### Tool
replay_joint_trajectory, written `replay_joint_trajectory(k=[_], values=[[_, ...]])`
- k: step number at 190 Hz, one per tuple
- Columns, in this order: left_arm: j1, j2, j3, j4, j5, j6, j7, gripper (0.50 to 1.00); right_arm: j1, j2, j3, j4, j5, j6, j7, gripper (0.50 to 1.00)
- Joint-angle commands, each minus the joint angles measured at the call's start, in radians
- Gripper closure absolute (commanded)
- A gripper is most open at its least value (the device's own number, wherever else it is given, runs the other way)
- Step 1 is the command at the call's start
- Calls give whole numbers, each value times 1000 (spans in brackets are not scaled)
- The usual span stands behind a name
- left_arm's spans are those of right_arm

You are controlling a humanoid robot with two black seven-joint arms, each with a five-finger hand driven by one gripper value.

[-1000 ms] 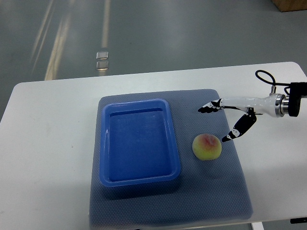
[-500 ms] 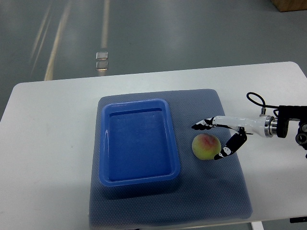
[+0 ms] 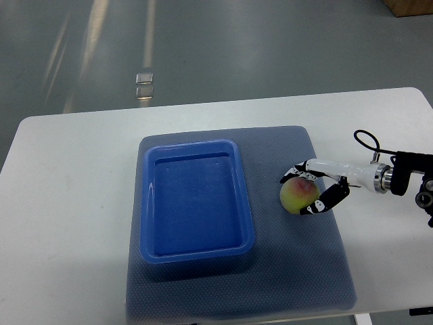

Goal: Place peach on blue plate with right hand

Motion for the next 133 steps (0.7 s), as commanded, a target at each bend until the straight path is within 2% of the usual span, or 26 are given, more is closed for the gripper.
replay_joint_trajectory(k=[1, 2, 14, 24, 25, 29, 42, 52, 53, 57, 66, 67, 71, 81, 90, 91, 105, 127, 133], values=[[0, 0, 0, 0, 0, 0, 0, 500, 45, -25, 2, 11, 24, 22, -3, 1000], [0, 0, 0, 0, 0, -1, 0, 500, 88, -34, 1, 19, 59, 38, -6, 1000], [0, 0, 0, 0, 0, 0, 0, 500, 165, -27, -8, 19, 96, 38, -9, 1000], [0, 0, 0, 0, 0, 0, 0, 500, 165, -27, -8, 19, 96, 38, -9, 1000], [0, 0, 0, 0, 0, 0, 0, 500, 228, -16, -24, 17, 122, 38, -11, 1000], [0, 0, 2, 0, 0, 0, 0, 500, 252, -8, -34, 14, 131, 36, -11, 1000], [0, 0, 0, 0, 0, -1, 0, 500, 312, 42, -83, -5, 151, 29, -21, 1000], [0, 0, 0, 0, 0, -1, 0, 500, 312, 42, -83, -6, 151, 29, -22, 1000], [-1, 0, 0, 0, 0, -1, 0, 500, 364, 132, -150, -68, 160, 24, -32, 1000], [0, 0, 0, 0, 0, 0, 0, 500, 382, 176, -178, -99, 160, 22, -34, 1000], [0, 0, 0, 0, 0, 0, 0, 500, 382, 176, -179, -99, 160, 22, -34, 1000], [-1, 0, 0, 0, 0, -1, 0, 500, 404, 265, -230, -170, 159, 1, -35, 1000], [0, 0, 0, 0, 0, 0, 0, 500, 407, 300, -246, -199, 157, -11, -37, 1000], [0, 0, 0, 0, 0, -1, 0, 500, 409, 367, -269, -262, 153, -27, -37, 1000], [0, 0, 0, 0, 0, -1, 0, 500, 409, 368, -269, -262, 153, -27, -37, 1000], [-1, 0, 0, 0, 0, -1, 0, 500, 406, 437, -275, -319, 147, -33, -37, 1000], [0, 0, 0, 0, 0, -3, 0, 500, 398, 538, -286, -403, 136, -39, -35, 1000], [0, 0, 0, 0, 0, -1, 0, 500, 379, 622, -324, -481, 114, -90, -32, 1000], [0, 0, 0, -1, 0, -1, 0, 500, 375, 634, -335, -496, 111, -97, -32, 973]])
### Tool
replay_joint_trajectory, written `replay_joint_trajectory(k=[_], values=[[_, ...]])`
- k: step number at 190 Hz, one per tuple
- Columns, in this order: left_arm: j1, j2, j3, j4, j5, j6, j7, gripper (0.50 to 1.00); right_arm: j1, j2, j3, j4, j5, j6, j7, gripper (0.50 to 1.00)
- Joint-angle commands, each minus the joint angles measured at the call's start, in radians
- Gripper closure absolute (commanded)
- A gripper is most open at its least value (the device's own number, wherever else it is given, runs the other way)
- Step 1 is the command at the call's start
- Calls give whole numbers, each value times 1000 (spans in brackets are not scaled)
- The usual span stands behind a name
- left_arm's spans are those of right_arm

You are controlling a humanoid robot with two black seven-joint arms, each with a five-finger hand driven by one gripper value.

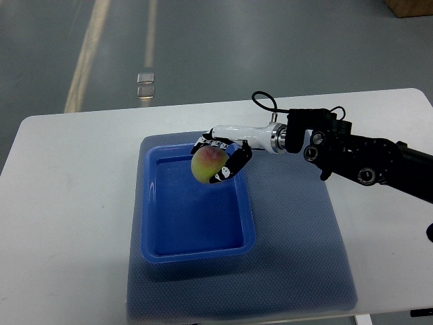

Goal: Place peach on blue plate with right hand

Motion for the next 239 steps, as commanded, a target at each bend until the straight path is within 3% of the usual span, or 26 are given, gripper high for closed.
replay_joint_trajectory(k=[1, 17, 18, 22, 26, 27, 35, 36, 37, 38, 39, 40, 42, 100, 103, 125, 138, 152, 154, 181, 208, 239], values=[[0, 0, 0, -2, 0, 1, 0, 500, -16, 68, -35, -66, -17, -36, 3, 973], [0, 0, 0, 0, 0, 1, 0, 500, -18, 80, -39, -78, -17, -41, 3, 961], [0, 0, 0, 0, 0, 1, 0, 500, -21, 88, -39, -81, -17, -41, 3, 898], [0, 0, 0, 0, 0, 1, 0, 500, -22, 88, -39, -81, -17, -41, 3, 881], [0, 0, 0, 0, 0, 1, 0, 500, -25, 88, -38, -81, -17, -41, 4, 840], [0, 0, 0, 0, -2, 1, 0, 500, -28, 88, -38, -81, -17, -42, 4, 808], [0, 0, 0, 0, -2, 1, 0, 500, -28, 88, -38, -81, -17, -42, 4, 807], [0, 0, 0, 0, -2, 1, 0, 500, -33, 89, -23, -81, -14, -44, 3, 658], [0, 0, 0, 0, -2, 1, 0, 500, -33, 89, -23, -81, -14, -44, 3, 656], [0, 0, 0, 1, -2, 1, 0, 500, -33, 89, -23, -81, -11, -44, 3, 612], [0, 0, 0, 1, -2, 1, 0, 500, -33, 89, -23, -81, -10, -44, 3, 611], [0, 0, 0, 0, -2, 1, 0, 500, -33, 88, -21, -79, -7, -44, 3, 577], [0, 0, 0, 0, -2, 1, 0, 500, -33, 86, -21, -79, -4, -44, 4, 562], [0, 0, 0, 0, -2, 1, 0, 500, 1, -18, 99, 2, 45, 11, 4, 560], [0, 0, 0, 0, -2, 1, 0, 500, 7, -72, 151, 26, 81, 50, 7, 560], [0, 0, 1, 0, -2, 1, 0, 500, -4, -124, 224, 33, 132, 62, 12, 560], [0, 0, 0, 1, -3, 3, 0, 500, -111, -167, 411, 28, 279, 71, 30, 560], [0, 0, 0, 1, -3, 3, 0, 500, -145, -166, 450, 25, 319, 71, 41, 560], [0, 0, 0, 1, -3, 3, 0, 500, -237, -155, 577, 22, 443, 73, 76, 560], [0, 0, 0, -2, -2, 3, 0, 500, -390, -86, 778, -61, 795, 73, 115, 560], [0, 0, 0, -3, -3, 3, 0, 500, -409, 8, 840, -213, 1059, 88, 119, 560], [0, 0, 1, 0, -3, 3, 0, 500, -410, 19, 841, -233, 1115, 123, 167, 560]])
